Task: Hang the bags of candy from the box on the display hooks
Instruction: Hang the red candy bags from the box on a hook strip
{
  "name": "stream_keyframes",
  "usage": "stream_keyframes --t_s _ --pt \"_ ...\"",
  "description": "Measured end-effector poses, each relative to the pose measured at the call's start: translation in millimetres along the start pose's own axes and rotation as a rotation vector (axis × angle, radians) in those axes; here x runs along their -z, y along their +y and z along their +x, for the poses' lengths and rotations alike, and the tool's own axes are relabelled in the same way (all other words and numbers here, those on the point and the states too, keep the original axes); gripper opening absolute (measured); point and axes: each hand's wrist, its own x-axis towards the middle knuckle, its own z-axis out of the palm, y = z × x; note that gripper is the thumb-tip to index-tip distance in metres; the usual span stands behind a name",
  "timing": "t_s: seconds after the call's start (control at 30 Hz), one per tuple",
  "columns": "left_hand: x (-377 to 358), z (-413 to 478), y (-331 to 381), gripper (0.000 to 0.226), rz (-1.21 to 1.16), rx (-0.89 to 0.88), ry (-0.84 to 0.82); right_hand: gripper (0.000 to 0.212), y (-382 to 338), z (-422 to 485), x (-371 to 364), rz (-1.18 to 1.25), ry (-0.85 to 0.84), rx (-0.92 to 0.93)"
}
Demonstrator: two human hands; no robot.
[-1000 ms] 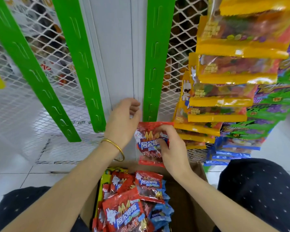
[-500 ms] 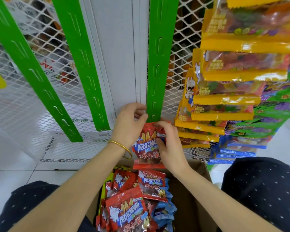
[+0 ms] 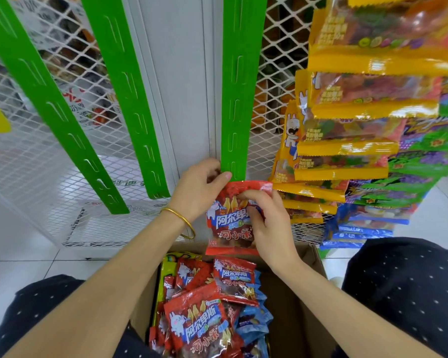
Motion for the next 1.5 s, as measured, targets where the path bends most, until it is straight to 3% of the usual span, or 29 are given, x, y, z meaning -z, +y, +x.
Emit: stream_keyframes --t_s 0.23,0.8,1.13,1.23,1.3,1.37,1.5 --pt "5.1 -2.4 1.7 0.032 0.015 0.04 -0.088 0.039 -4.1 -2.0 -3.5 -0.005 0.024 0.034" --pt "3.8 -2.1 -2.0 0.04 -0.056 0.087 -0.041 0.048 0.6 -5.3 -7.6 -0.031 -0.102 -0.054" --pt "0.1 -4.5 -13.8 0.022 -0.062 0.042 -0.024 0.051 21.5 -15.6 -14.4 -0.044 -0.111 -0.012" --pt "2.8 -7.7 -15.4 0.02 -0.031 0.016 0.004 0.054 30.1 -36.9 -15.7 -0.16 -0.022 -0.023" --pt "4.2 -9.8 -16.0 0.011 -0.021 0.011 0.021 0.044 35.7 -57.4 -19.3 -0.188 0.039 -0.106" --pt "5.9 -13.0 -16.4 0.021 -0.046 0.04 0.045 0.035 39.6 -73.8 -27.9 -0.15 -0.081 -0.18" --pt "11.0 -19.9 -19.8 0.035 -0.098 0.036 0.054 0.041 51.6 -82.5 -57.3 -0.194 -0.651 -0.225"
